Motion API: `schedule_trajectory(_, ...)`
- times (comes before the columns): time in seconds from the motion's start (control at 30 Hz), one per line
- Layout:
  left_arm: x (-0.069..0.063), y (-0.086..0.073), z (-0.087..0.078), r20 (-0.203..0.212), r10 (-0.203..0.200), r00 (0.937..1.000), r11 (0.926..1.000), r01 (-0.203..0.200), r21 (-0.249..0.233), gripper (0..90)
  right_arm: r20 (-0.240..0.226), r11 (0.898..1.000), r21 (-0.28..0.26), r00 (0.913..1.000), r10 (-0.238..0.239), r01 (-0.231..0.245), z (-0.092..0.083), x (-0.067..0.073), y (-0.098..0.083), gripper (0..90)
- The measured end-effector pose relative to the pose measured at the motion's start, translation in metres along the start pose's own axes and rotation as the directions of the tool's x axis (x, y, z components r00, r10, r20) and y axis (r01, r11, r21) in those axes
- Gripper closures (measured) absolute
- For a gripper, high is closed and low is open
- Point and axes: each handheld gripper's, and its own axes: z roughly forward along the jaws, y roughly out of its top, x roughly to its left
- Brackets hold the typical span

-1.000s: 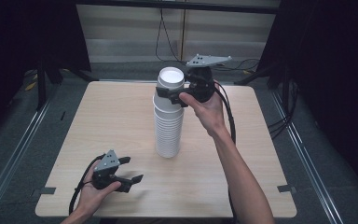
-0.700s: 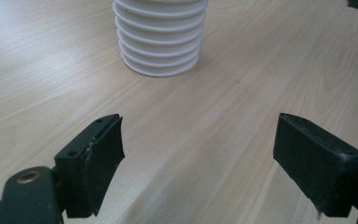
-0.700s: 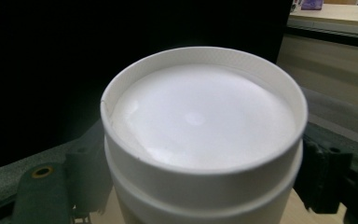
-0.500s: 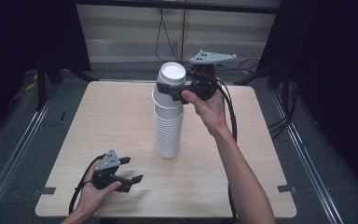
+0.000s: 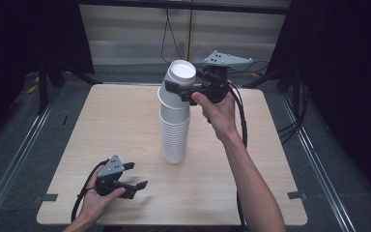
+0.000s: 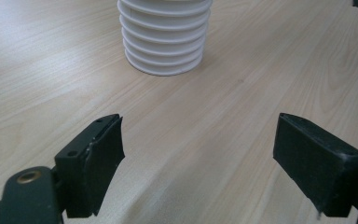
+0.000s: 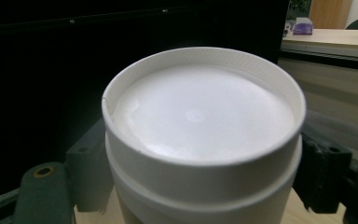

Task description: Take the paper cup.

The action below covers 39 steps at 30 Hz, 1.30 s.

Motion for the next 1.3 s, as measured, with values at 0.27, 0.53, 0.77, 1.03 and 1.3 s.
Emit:
schedule_trajectory(0.27,-0.002,0.000,0.000,-0.011,0.021,0.9997,0.9998,-0.021,-0.001,15.8,-0.011,0.999,-0.039,0.9998,-0.014,0.014,-0.005,0.004,0.006,20.8)
schedule_trajectory(0.53,-0.002,0.000,0.000,-0.012,0.020,0.9997,0.9998,-0.020,-0.002,15.8,-0.005,0.997,-0.075,0.9995,-0.033,0.032,-0.010,0.004,0.007,20.8)
schedule_trajectory(0.77,-0.003,0.001,0.000,-0.015,0.029,0.9995,0.9996,-0.029,0.002,16.0,-0.006,0.993,-0.109,0.9993,-0.037,0.037,-0.015,0.004,0.009,20.9)
schedule_trajectory(1.03,-0.002,0.001,-0.001,-0.029,0.018,0.9994,0.9998,-0.018,-0.003,16.0,-0.015,0.991,-0.134,0.9996,-0.026,0.023,-0.023,0.002,0.011,20.9)
schedule_trajectory(1.3,0.001,0.002,-0.001,-0.020,0.007,0.9998,0.9999,-0.007,-0.009,16.0,0.000,0.989,-0.147,0.9997,-0.023,0.023,-0.038,-0.002,0.010,20.9)
